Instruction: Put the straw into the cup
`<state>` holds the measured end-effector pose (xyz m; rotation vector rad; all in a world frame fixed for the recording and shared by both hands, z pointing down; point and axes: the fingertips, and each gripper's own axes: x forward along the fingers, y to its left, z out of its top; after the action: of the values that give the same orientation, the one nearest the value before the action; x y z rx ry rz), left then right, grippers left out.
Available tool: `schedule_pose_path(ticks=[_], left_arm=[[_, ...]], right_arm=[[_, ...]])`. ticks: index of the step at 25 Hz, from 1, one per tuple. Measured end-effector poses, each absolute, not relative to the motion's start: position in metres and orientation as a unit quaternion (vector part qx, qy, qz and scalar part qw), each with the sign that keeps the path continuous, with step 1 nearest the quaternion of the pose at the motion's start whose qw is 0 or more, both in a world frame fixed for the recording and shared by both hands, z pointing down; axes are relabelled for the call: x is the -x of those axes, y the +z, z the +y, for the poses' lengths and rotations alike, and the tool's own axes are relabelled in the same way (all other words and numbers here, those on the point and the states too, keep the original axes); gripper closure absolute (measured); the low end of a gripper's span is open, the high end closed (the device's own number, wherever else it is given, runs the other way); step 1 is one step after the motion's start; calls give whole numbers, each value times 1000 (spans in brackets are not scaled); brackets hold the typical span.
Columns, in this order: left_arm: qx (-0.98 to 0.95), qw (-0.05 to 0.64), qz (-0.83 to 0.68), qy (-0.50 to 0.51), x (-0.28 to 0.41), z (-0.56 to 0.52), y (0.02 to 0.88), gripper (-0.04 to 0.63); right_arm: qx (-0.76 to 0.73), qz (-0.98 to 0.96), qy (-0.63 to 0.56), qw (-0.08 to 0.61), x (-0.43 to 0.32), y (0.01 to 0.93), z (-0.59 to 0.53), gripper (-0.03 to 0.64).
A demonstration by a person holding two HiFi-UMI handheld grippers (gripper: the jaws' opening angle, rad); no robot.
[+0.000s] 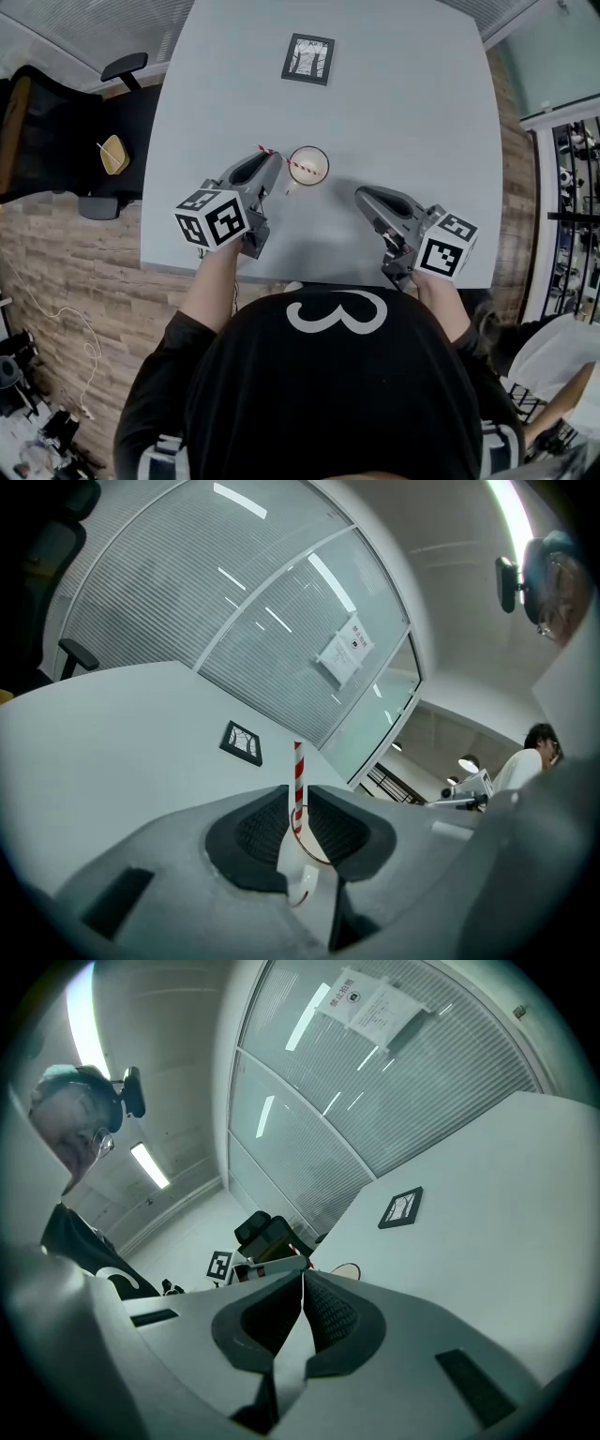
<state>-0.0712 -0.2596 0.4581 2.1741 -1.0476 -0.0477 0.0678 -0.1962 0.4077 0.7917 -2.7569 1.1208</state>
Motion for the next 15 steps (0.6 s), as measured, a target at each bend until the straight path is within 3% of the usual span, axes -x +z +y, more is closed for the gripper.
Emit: schedule_pose_path(ticks=[4,15], left_arm=[[-842,351,-410,-17,76,-257,456,462],[-851,310,-424,-8,91,-223,430,443]], right_arm=[[-259,-896,360,28,-66,405,-196,601],[-265,-902,340,13,-60,389,-169,601]])
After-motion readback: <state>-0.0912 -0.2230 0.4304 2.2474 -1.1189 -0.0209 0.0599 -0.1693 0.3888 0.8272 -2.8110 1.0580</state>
